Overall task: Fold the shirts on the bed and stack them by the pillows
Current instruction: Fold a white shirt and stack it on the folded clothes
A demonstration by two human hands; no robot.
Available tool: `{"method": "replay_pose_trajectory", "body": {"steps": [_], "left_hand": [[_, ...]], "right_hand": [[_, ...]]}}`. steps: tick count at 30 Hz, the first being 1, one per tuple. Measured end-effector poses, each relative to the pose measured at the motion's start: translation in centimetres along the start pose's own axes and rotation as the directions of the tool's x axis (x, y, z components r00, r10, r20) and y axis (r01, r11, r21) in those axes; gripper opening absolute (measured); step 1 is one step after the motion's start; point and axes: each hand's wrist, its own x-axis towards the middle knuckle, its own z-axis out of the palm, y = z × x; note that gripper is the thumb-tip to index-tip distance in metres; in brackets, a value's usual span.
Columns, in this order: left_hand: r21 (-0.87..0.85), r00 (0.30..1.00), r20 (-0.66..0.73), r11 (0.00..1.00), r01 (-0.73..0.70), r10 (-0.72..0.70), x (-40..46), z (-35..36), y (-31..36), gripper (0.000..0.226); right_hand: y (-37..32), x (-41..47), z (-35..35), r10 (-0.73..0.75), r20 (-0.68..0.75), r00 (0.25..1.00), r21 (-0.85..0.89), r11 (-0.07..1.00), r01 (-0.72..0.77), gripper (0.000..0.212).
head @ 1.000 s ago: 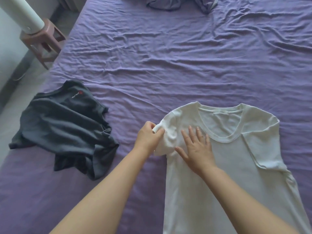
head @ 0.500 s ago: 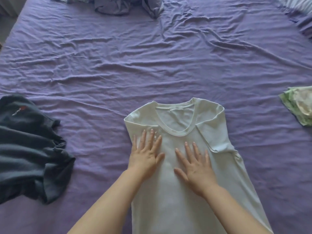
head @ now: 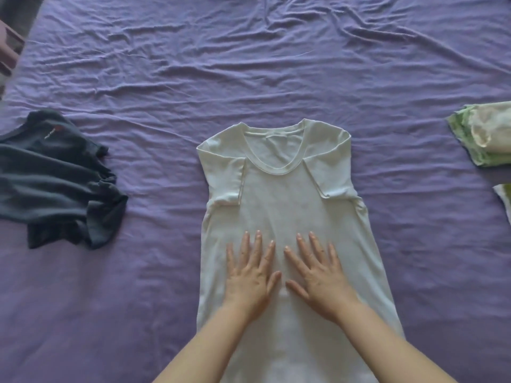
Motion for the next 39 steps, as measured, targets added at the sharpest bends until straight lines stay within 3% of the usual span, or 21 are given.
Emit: {"method": "replay_pose_trajectory", "body": {"steps": [4, 8, 11, 13, 16, 20, 23, 26, 28, 30, 32, 35, 39], "left_hand": [[0.041, 0.997, 0.047, 0.997, -0.058, 0.056, -6.7, 1.5, 3.5, 0.061], [0.006, 0.978, 0.167, 0.992, -0.125, 0.122, -11.9, 2.5, 5.8, 0.065], [-0.174, 0.984, 0.134, 0.98, -0.097, 0.121, -14.4, 3.2, 6.0, 0.033], [-0.224, 0.982, 0.135, 0.97, -0.098, 0.13, -15.1, 3.8, 5.8, 0.031], [-0.161, 0.98, 0.139, 0.98, -0.117, 0.139, -14.9, 5.3, 5.2, 0.035], [-0.11, 0.992, 0.08, 0.99, -0.088, 0.097, -14.4, 4.5, 5.7, 0.024], [-0.178, 0.99, -0.097, 0.977, -0.116, 0.1, -14.5, 4.1, 6.1, 0.02], [-0.281, 0.986, -0.151, 0.953, -0.115, 0.075, -13.3, 3.3, 5.3, 0.004], [-0.359, 0.996, -0.089, 0.932, -0.05, 0.019, -11.6, 1.9, 4.5, 0.016], [-0.393, 0.998, -0.03, 0.919, 0.046, -0.063, -9.3, 0.8, 3.5, 0.025], [-0.329, 0.993, -0.008, 0.938, 0.107, -0.116, -6.6, -0.8, 2.1, 0.029], [-0.254, 0.99, -0.004, 0.958, 0.133, -0.139, -2.6, -3.5, -0.3, 0.037], [-0.198, 0.993, 0.05, 0.974, 0.113, -0.105, 1.8, -6.7, -4.3, 0.031]], "right_hand": [[-0.4, -6.6, 1.8, -0.07, -0.008, 0.997, -0.013, 0.997, 0.07, 0.062], [-0.6, -11.6, 3.8, -0.15, 0.021, 0.988, 0.012, 0.989, 0.15, 0.074], [-0.8, -14.0, 4.3, -0.162, 0.041, 0.986, 0.092, 0.983, 0.158, 0.06], [-0.9, -15.2, 4.6, -0.156, 0.041, 0.987, 0.151, 0.977, 0.149, 0.047], [-0.6, -15.7, 5.6, -0.179, 0.023, 0.984, 0.21, 0.963, 0.171, 0.046], [-0.7, -15.1, 6.2, -0.127, -0.091, 0.988, 0.225, 0.964, 0.144, 0.028], [-0.9, -14.7, 6.0, -0.1, -0.176, 0.979, 0.288, 0.946, 0.148, 0.022], [-0.4, -13.4, 4.8, -0.071, -0.208, 0.976, 0.361, 0.921, 0.144, 0.023], [0.0, -11.7, 3.0, -0.032, -0.18, 0.983, 0.386, 0.917, 0.101, 0.016], [0.6, -9.3, 1.4, 0.038, -0.145, 0.989, 0.365, 0.931, 0.017, 0.021], [1.4, -6.6, 0.1, 0.078, -0.167, 0.983, 0.308, 0.951, -0.023, 0.029], [2.7, -2.3, -2.5, 0.065, -0.145, 0.987, 0.31, 0.95, -0.017, 0.027], [4.6, 1.9, -5.0, 0.112, -0.125, 0.986, 0.206, 0.975, -0.085, 0.034]]}}
